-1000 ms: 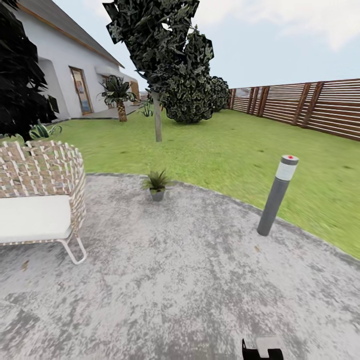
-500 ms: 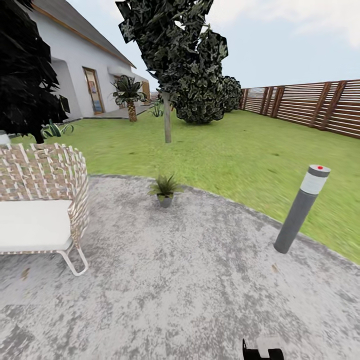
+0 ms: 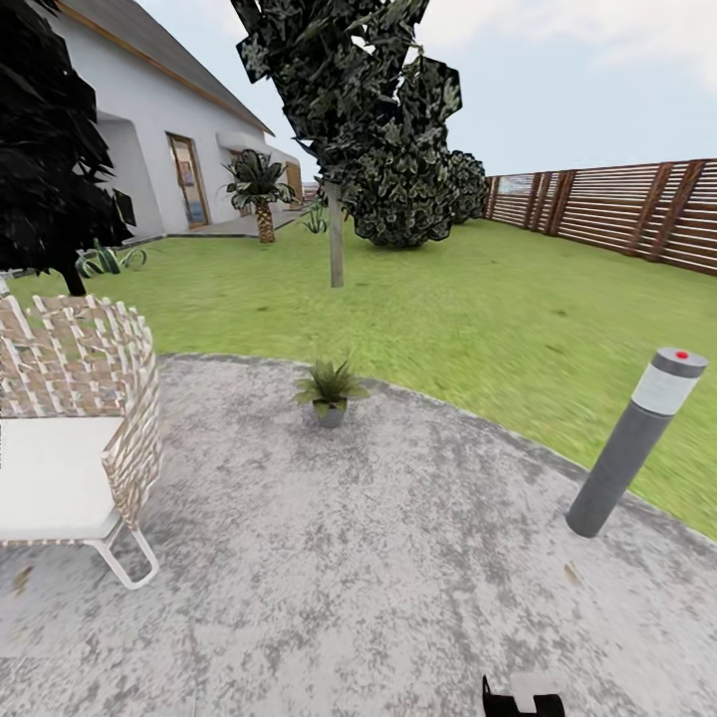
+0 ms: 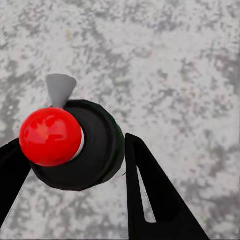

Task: Pick up the pesticide atomizer in the garden and spray insectifuge to fully cover both potted plants in the garden.

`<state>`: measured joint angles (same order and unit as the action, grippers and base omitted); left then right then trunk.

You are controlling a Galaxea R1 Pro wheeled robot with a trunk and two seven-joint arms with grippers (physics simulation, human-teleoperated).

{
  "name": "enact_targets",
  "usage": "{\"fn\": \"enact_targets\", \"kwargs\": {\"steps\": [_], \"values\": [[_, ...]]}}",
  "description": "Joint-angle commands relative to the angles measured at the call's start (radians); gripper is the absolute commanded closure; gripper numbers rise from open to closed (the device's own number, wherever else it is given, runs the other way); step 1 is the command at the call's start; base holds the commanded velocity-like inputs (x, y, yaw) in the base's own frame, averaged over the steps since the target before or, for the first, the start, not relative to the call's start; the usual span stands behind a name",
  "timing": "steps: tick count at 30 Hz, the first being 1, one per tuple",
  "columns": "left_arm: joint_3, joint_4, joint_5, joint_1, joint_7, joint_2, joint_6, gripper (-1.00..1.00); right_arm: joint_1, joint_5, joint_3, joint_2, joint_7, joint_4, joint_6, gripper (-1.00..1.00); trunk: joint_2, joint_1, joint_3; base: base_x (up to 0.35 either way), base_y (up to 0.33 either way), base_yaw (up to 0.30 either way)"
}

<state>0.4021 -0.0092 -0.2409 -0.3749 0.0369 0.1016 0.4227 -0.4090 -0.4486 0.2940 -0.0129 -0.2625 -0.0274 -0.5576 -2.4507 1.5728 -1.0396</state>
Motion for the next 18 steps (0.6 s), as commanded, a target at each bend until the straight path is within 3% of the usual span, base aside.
{"fn": "enact_targets", "kwargs": {"steps": [1, 8, 18], "values": [[0.006, 0.002, -0.011, -0.001, 0.005, 0.0, 0.004, 1.0, -0.001, -0.011, 0.005, 0.0, -0.006, 0.001, -0.002, -1.0, 0.0, 0.0, -0.001, 0.337, 0.0, 0.215], [0.006, 0.002, -0.011, -0.001, 0.005, 0.001, 0.004, 1.0, -0.001, -0.01, 0.005, 0.001, -0.007, 0.001, -0.002, -1.0, 0.0, 0.0, -0.001, 0.337, 0.0, 0.224], [0.006, 0.002, -0.011, -0.001, 0.005, 0.001, 0.004, 1.0, -0.001, -0.01, 0.005, 0.0, -0.009, 0.001, -0.003, -1.0, 0.0, 0.0, -0.001, 0.337, 0.0, 0.013]]}}
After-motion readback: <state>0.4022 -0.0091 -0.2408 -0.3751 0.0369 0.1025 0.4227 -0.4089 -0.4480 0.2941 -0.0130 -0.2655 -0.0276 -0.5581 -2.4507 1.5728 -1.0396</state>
